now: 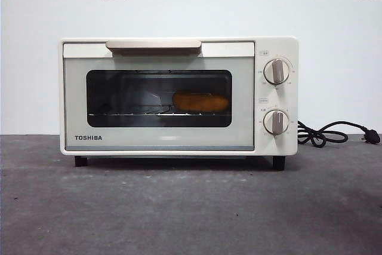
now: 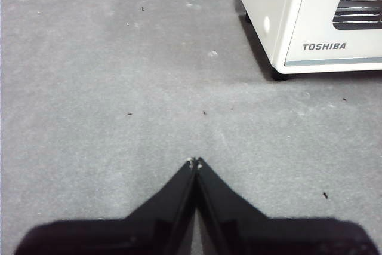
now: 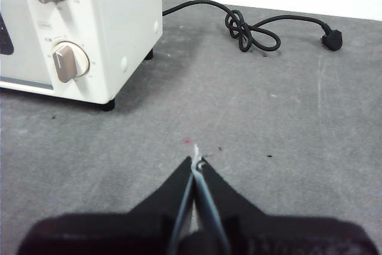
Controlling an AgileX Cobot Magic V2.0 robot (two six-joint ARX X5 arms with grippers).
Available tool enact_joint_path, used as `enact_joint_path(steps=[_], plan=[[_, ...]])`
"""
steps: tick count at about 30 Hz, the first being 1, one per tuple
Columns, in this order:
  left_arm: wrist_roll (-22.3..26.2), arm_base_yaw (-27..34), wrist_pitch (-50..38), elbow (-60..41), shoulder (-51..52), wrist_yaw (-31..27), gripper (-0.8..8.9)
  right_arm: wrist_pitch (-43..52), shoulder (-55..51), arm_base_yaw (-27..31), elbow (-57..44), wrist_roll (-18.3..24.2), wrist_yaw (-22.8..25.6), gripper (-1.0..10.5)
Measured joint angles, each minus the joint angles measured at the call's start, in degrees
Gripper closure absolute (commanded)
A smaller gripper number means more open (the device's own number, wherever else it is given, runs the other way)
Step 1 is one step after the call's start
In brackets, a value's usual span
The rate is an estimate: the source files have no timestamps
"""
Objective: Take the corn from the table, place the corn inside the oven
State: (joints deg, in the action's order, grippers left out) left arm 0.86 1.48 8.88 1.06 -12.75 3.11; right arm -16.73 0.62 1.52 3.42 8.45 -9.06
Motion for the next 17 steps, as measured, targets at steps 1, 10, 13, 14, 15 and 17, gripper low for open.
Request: enact_joint_path(steps=[1,10,13,14,15,17], plan=[[0.0,0.0,0.0,0.0,0.0,0.0,8.17,-0.02,0.0,0.0,0.0,0.15,0.02,9.5],[0.0,0.0,-0.02,0.0,-0.09,0.0,8.17,-0.17,0.0,0.0,0.0,0.42,0.02,9.5],[0.0,0.0,-0.02,0.0,-0.15,0.0,8.17,-0.17,0.0,0.0,0.0,0.42,0.02,9.5],[0.0,0.0,-0.02,0.0,-0.15,0.0,8.17,-0.17,0.0,0.0,0.0,0.42,0.02,9.5],[-0.02,0.0,-0.02,0.0,-0.15,0.0,8.17,-0.17,0.0,0.0,0.0,0.42,0.02,9.5],[0.0,0.0,-0.02,0.0,-0.15,0.0,8.17,-0.2,0.0,0.0,0.0,0.42,0.02,9.5]])
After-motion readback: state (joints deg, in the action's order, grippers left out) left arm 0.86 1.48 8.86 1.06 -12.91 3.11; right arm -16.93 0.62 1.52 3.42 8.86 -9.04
